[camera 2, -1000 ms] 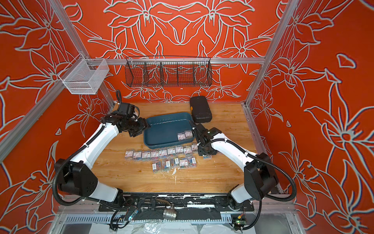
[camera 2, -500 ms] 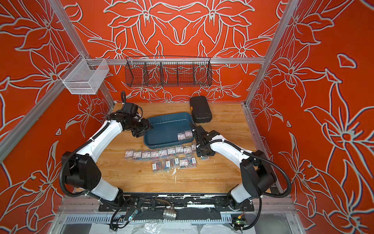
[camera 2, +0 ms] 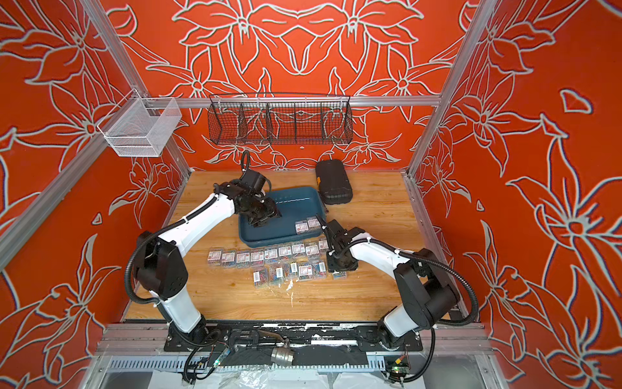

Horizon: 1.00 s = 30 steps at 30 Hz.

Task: Take the paper clips out of the storage box
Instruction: Place the boxed paper clips at the center of the board.

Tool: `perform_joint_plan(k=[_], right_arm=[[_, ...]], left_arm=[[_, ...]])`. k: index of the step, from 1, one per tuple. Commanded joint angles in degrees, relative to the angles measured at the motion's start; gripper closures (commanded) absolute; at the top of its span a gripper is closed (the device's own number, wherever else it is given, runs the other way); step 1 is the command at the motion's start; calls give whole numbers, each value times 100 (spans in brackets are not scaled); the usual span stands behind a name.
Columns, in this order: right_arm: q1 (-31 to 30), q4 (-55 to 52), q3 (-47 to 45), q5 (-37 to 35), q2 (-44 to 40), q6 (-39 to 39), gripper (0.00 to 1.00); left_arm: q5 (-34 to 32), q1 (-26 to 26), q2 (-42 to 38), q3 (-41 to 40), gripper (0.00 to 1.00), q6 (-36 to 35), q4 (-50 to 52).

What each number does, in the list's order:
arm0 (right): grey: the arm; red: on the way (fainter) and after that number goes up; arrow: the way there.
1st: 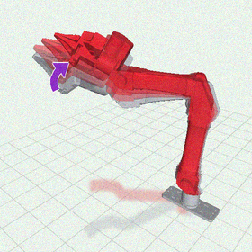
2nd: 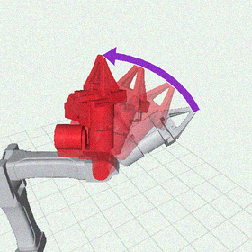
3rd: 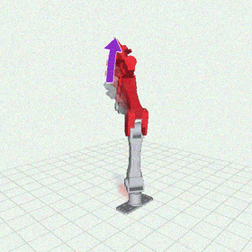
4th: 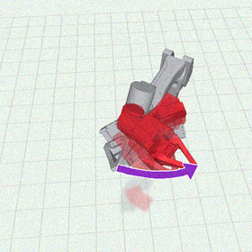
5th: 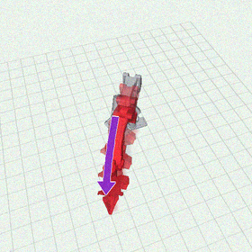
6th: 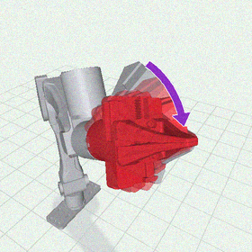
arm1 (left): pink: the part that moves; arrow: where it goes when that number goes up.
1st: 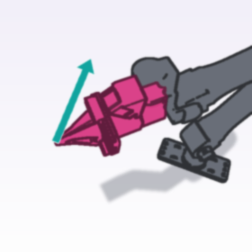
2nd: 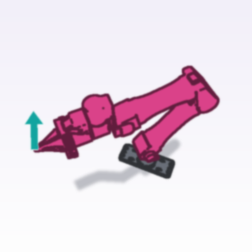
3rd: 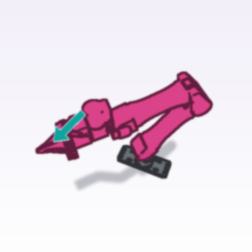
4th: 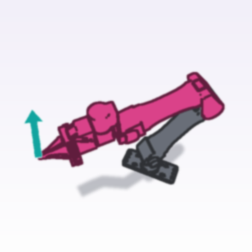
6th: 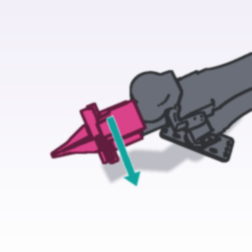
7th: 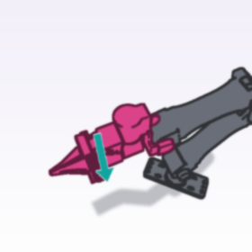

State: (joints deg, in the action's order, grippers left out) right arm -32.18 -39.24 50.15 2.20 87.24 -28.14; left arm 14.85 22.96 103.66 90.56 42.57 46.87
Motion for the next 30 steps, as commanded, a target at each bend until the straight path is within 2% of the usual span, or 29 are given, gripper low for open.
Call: perform_joint_plan(k=[1,7,12,15,30], right_arm=[[30,201,-34,62,137,104,63],[37,360,-31,235,278,103,59],[30,418,-75,269,193,120,49],[29,443,-99,315,139,179,48],[37,394,-139,379,-190,386,36]], left_arm=[[56,76,389,244,39,191,95],[82,164,1087,1011,39,146,473],[105,235,1726,1804,39,151,857],[136,270,2093,2233,40,175,1097],[55,479,2541,2624,40,265,1313]])
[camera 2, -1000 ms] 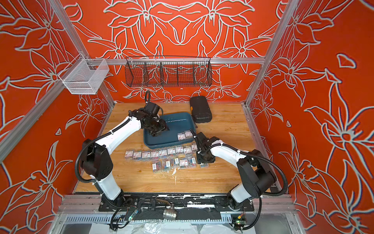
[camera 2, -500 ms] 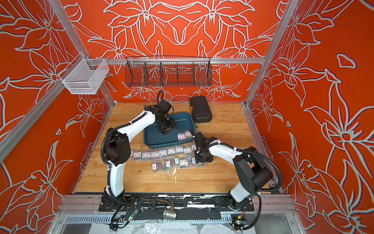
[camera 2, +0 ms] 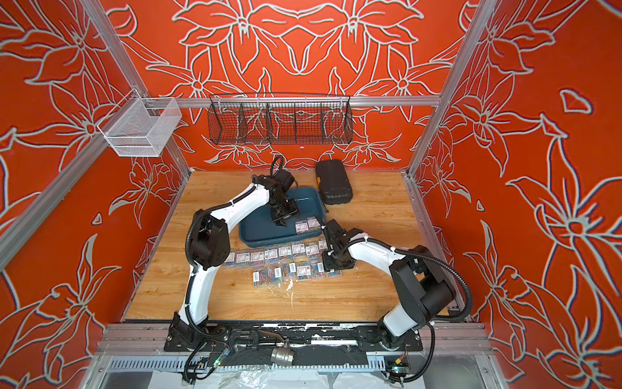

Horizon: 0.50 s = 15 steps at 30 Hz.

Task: Take the paper clips out of the storage box
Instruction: Place the boxed paper clips at the center of the board, then pick up the boxed paper clips from the storage box.

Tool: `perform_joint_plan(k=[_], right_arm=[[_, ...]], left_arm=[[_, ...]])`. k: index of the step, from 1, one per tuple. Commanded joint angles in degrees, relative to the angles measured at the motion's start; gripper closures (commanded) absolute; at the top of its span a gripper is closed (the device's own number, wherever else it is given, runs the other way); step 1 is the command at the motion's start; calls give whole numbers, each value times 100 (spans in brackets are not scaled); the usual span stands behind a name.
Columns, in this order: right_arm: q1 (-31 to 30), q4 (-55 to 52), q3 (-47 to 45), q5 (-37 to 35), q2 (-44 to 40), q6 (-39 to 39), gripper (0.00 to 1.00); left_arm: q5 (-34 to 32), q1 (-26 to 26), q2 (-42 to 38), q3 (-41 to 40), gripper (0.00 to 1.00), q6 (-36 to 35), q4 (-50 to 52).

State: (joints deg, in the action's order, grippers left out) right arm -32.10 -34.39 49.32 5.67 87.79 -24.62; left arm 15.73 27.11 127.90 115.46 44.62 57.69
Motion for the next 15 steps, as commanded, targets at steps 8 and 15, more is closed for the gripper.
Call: perform_joint_plan(k=[8,15], right_arm=[[69,-534,135,-267,-865,204,31],[77,-980,676,-1276,-1722,734,28]], left_arm=[[-191,204,305,302,41,105,350],[-449,366,479,355,40,247,201]])
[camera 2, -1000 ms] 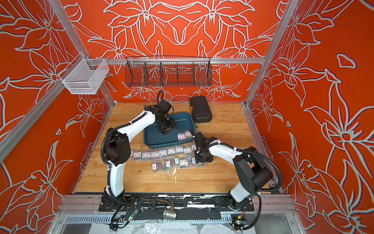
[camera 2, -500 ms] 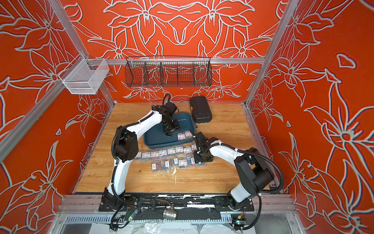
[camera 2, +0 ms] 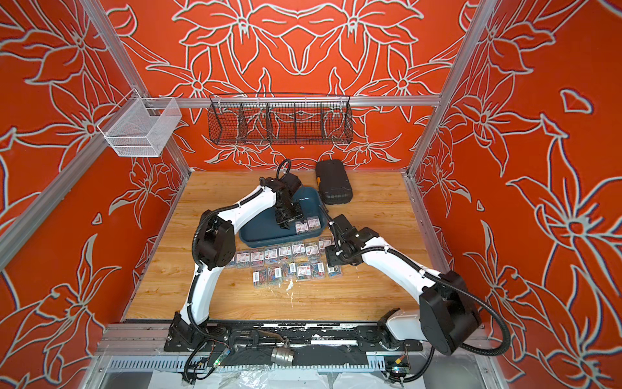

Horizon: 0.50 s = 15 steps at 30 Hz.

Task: Take the paper clips out of the storage box
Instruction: Pick up the boxed paper clips from the storage box.

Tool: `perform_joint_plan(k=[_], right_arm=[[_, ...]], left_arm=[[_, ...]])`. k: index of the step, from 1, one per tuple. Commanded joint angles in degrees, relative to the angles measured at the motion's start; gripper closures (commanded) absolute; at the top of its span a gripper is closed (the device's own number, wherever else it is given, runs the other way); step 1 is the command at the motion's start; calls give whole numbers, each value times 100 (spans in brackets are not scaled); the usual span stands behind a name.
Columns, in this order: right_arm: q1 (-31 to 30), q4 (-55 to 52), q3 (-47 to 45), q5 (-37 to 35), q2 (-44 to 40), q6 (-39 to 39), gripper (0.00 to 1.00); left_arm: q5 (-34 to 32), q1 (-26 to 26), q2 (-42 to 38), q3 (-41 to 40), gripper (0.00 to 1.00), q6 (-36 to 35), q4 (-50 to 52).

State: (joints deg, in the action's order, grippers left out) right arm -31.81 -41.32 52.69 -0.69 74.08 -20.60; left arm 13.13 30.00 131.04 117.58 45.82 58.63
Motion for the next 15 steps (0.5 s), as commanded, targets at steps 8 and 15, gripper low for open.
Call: perform_joint_plan(k=[8,15], right_arm=[[105,-544,1298,-1088,-440,545,25],[122,-639,1526,-1338,-515,1048,25]], left_arm=[[-263,188,682,741,37,269,258],[-544,260,990,904,37,451,399]])
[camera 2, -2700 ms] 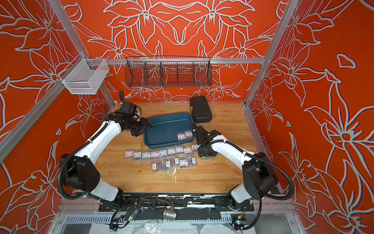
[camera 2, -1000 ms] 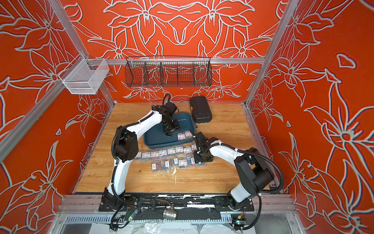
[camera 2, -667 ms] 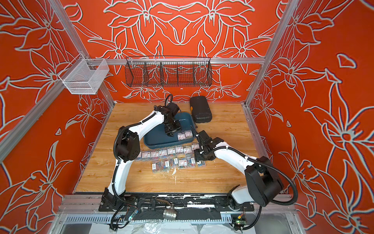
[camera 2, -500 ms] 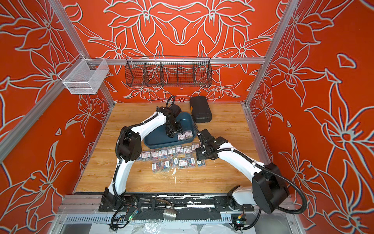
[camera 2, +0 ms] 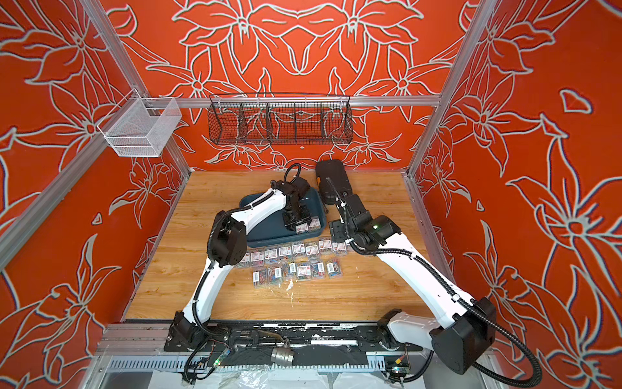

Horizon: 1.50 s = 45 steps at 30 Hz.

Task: Take the paper clips out of the storage box
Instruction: Pick up the boxed paper clips from the storage box.

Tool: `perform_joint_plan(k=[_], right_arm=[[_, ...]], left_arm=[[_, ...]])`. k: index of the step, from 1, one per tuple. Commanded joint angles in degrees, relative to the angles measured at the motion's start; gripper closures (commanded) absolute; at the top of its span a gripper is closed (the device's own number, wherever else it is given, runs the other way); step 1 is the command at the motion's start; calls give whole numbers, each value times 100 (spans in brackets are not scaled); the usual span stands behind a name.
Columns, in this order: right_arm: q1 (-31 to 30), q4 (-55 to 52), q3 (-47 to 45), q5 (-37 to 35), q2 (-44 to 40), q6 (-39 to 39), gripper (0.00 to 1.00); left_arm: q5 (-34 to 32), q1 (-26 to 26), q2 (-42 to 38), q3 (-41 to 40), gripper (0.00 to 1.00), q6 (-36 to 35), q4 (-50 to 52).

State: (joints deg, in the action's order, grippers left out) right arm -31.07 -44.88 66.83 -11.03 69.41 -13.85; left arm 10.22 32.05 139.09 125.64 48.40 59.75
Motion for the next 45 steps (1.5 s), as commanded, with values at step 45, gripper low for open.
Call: perform_joint_plan(k=[45], right_arm=[[33,-253,40,-401,138,554,24]], left_arm=[[-1167,164,-1141,49,65,-33,1166]])
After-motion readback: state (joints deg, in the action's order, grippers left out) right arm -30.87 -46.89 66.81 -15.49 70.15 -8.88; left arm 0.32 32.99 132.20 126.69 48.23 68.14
